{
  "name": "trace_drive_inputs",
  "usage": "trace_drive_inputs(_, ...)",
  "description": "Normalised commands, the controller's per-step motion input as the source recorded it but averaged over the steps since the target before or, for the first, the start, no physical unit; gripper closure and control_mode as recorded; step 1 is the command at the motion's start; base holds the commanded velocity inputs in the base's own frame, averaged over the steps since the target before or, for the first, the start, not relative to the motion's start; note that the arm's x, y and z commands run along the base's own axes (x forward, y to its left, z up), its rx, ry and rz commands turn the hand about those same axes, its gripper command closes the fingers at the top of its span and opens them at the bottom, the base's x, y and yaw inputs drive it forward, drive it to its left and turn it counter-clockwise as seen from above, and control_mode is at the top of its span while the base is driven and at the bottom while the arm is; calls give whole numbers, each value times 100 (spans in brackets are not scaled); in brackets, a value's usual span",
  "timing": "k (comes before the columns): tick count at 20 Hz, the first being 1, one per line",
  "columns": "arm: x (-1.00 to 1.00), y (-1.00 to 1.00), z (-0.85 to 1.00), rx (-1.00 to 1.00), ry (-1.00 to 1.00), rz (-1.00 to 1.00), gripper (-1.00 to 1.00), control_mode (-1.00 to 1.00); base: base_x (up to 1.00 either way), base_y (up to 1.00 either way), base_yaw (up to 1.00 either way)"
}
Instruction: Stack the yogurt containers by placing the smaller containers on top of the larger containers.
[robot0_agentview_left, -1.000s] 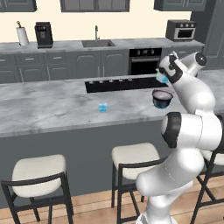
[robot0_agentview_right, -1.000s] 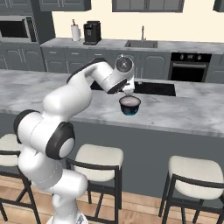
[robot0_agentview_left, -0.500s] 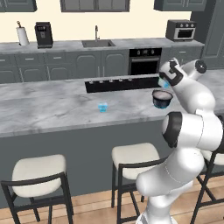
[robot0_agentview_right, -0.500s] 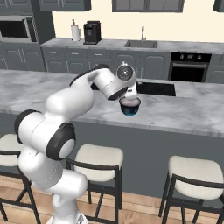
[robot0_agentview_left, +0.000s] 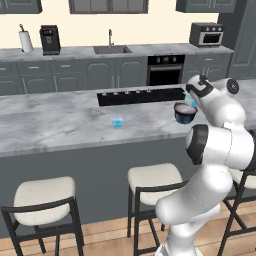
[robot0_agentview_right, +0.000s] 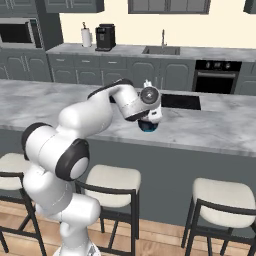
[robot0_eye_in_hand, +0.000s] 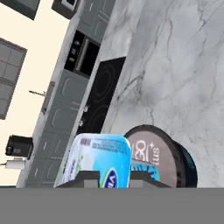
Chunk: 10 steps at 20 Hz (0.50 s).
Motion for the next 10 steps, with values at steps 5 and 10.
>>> trace_drive_inputs(5, 0, -2, -10, 0, 0, 0, 100, -100, 0, 0, 0)
trace_drive_inputs(10, 5, 2, -2, 0, 0, 0, 100, -100, 0, 0, 0)
